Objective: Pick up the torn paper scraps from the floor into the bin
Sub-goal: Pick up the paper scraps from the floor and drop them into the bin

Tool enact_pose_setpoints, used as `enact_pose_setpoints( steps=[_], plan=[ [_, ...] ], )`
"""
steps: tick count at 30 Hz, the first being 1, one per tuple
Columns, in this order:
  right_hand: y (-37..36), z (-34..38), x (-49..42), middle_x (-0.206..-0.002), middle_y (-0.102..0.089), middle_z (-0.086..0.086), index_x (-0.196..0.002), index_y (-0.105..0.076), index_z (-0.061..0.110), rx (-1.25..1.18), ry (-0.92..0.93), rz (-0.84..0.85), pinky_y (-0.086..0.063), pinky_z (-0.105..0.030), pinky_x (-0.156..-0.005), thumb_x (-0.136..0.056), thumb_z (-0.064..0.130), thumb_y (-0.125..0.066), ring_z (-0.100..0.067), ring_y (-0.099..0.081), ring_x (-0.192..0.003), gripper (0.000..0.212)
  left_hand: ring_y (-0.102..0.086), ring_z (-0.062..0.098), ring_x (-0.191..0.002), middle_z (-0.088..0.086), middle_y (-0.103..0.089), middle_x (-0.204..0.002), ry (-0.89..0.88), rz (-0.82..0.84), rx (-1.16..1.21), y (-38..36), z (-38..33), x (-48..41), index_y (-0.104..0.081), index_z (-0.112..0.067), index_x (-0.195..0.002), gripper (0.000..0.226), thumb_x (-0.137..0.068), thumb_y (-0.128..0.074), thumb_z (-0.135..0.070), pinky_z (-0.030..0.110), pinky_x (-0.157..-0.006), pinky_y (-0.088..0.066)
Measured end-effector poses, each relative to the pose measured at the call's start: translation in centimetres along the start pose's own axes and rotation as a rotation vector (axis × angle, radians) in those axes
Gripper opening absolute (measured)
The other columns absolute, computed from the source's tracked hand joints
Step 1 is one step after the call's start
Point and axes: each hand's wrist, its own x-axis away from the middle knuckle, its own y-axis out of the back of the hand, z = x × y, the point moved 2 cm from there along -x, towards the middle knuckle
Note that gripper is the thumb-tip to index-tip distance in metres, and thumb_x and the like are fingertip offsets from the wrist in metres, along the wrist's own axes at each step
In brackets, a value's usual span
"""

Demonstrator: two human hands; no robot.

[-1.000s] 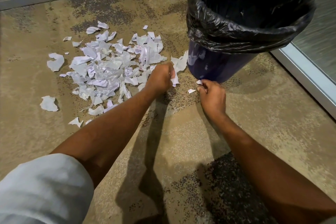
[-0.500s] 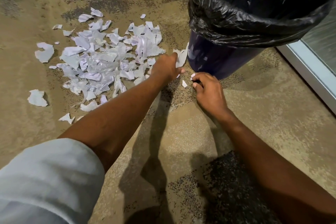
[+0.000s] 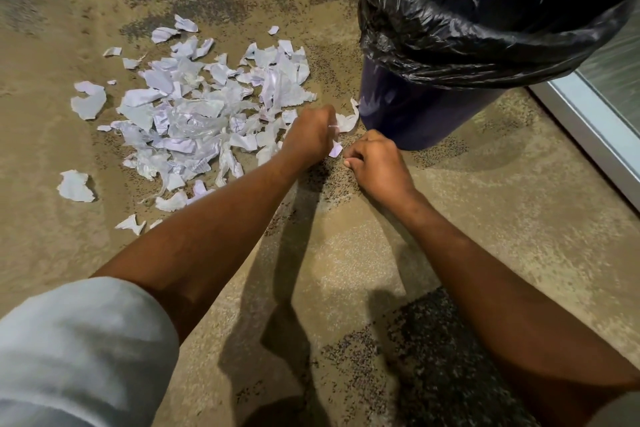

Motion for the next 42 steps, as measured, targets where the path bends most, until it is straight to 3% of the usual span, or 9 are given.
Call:
enact_pose_setpoints(
  steps=[7,10,13,19,22,24,29,35,42],
  plan=[
    [1.1,1.3,0.3,-0.084,-0.065,0.004,-0.073,-0.075,0.015,0.027,-0.1,-0.002,-0.057,-0.034,-0.073,-0.082,0.004,-0.075,-0.011,-0.061,-0.072,0.014,-0.063,0.02,-0.086,0.006,-0.067,-0.099,0.156,0.132,0.114,0.8,-1.4,2.9,-0.065,-0.014,-0.101,0.006,-0.102,-0.068,-0.019,0.031,-0.064,-0.045],
    [1.8,1.6,1.6,-0.079,-0.077,0.007,-0.08,-0.082,0.016,-0.399,-0.391,-0.061,-0.06,-0.03,-0.076,-0.078,0.007,-0.082,-0.006,-0.069,-0.072,0.01,-0.073,0.022,-0.074,0.011,-0.07,-0.098,0.268,0.202,0.29,1.2,-2.5,4.5,-0.066,-0.009,-0.103,0.005,-0.102,-0.068,-0.014,0.034,-0.058,-0.06],
    [3.0,2.9,2.7,-0.089,-0.082,-0.007,-0.094,-0.082,0.012,-0.851,-0.562,-0.066,-0.066,-0.031,-0.077,-0.086,0.0,-0.08,-0.016,-0.074,-0.079,0.015,-0.065,0.015,-0.061,0.008,-0.065,-0.088,0.348,0.265,0.588,2.6,-3.3,6.3,-0.063,-0.006,-0.102,0.003,-0.103,-0.065,-0.008,0.025,-0.05,-0.054],
    [7.4,7.6,2.2,-0.087,-0.08,-0.012,-0.099,-0.08,0.005,-0.967,-0.44,0.011,-0.064,-0.026,-0.068,-0.089,-0.004,-0.078,-0.018,-0.075,-0.073,0.013,-0.063,0.012,-0.057,0.012,-0.072,-0.084,0.261,0.375,0.886,9.7,-4.4,8.7,-0.06,-0.005,-0.105,0.006,-0.101,-0.064,-0.002,0.023,-0.054,-0.055],
    [10.4,10.9,1.3,-0.093,-0.08,-0.014,-0.098,-0.079,0.003,-0.956,-0.305,0.033,-0.067,-0.035,-0.08,-0.088,-0.007,-0.075,-0.023,-0.075,-0.078,0.015,-0.068,0.011,-0.062,0.01,-0.074,-0.086,0.207,0.415,0.941,14.5,-5.5,9.2,-0.059,-0.007,-0.1,0.011,-0.103,-0.057,0.004,0.02,-0.055,-0.056],
    [12.7,13.3,1.2,-0.092,-0.079,-0.016,-0.098,-0.079,0.002,-0.985,-0.222,0.033,-0.066,-0.037,-0.079,-0.086,-0.008,-0.075,-0.028,-0.074,-0.079,0.015,-0.069,0.01,-0.064,0.012,-0.073,-0.091,0.168,0.439,0.937,17.8,-6.3,9.1,-0.058,-0.002,-0.108,0.009,-0.104,-0.054,0.005,0.017,-0.054,-0.055],
    [19.2,17.3,1.3,-0.081,-0.077,-0.013,-0.092,-0.077,0.004,-1.025,-0.073,-0.095,-0.062,-0.032,-0.071,-0.087,-0.008,-0.076,-0.027,-0.073,-0.071,0.012,-0.066,0.011,-0.069,0.018,-0.067,-0.106,0.002,0.406,0.831,24.4,-10.5,7.8,-0.051,0.012,-0.14,0.04,-0.101,-0.059,0.005,0.016,-0.058,-0.058],
    [25.6,15.7,0.4,-0.078,-0.077,-0.013,-0.091,-0.076,0.002,-0.981,-0.054,-0.317,-0.066,-0.04,-0.075,-0.084,-0.007,-0.076,-0.028,-0.072,-0.072,0.011,-0.066,0.005,-0.063,0.004,-0.072,-0.087,-0.071,0.246,0.788,25.2,-18.3,5.4,-0.062,-0.004,-0.113,0.013,-0.103,-0.058,0.003,0.017,-0.058,-0.056],
    [27.9,10.3,-1.8,-0.066,-0.07,-0.009,-0.071,-0.07,0.011,-0.874,-0.217,-0.389,-0.062,-0.034,-0.066,-0.082,-0.011,-0.071,-0.019,-0.067,-0.059,0.024,-0.075,0.013,-0.069,0.006,-0.077,-0.081,0.093,0.218,0.823,20.9,-23.4,0.6,-0.07,-0.006,-0.097,0.015,-0.098,-0.059,0.004,0.022,-0.069,-0.063]
  ],
)
